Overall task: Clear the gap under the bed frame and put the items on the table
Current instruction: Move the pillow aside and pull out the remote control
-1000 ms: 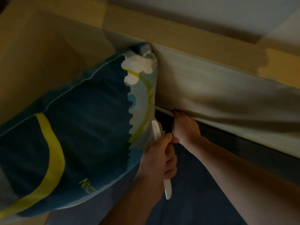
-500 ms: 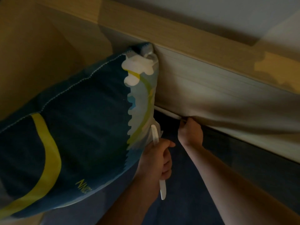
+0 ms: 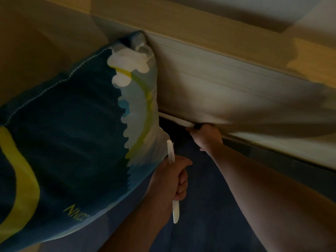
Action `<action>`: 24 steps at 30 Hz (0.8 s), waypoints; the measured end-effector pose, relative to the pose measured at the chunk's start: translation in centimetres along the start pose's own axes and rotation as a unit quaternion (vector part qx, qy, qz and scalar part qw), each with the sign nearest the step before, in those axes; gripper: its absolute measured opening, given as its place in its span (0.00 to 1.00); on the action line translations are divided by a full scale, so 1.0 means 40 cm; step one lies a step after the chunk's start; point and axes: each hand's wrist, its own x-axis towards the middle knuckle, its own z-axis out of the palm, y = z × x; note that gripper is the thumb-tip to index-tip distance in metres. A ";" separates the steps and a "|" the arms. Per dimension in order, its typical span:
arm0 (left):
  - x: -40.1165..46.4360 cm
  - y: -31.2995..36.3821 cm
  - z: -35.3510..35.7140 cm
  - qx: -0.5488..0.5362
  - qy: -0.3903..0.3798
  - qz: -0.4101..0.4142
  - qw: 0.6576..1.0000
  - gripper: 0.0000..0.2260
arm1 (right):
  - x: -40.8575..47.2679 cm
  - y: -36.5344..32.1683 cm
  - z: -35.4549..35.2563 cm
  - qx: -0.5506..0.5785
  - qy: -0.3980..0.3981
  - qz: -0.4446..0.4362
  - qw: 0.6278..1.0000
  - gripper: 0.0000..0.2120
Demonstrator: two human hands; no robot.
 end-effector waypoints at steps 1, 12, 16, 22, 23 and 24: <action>0.003 -0.004 -0.004 0.008 -0.003 0.004 1.000 0.06 | -0.002 0.000 0.000 0.009 -0.006 0.005 1.000 0.21; 0.029 0.003 -0.013 0.071 -0.006 0.045 0.996 0.06 | 0.015 0.005 -0.001 -0.242 0.055 -0.175 0.953 0.11; 0.039 -0.011 -0.014 0.106 0.011 0.026 0.994 0.13 | 0.023 -0.004 -0.006 -0.297 0.044 -0.235 0.924 0.13; 0.039 -0.020 -0.024 0.117 0.035 0.030 0.992 0.12 | 0.026 0.019 -0.011 -0.302 0.092 -0.324 0.892 0.18; 0.042 -0.022 -0.030 0.117 0.038 0.030 0.992 0.12 | 0.024 0.024 -0.011 -0.303 0.105 -0.338 0.885 0.18; 0.043 -0.023 -0.033 0.118 0.041 0.027 0.992 0.12 | 0.021 0.025 -0.011 -0.305 0.112 -0.347 0.880 0.19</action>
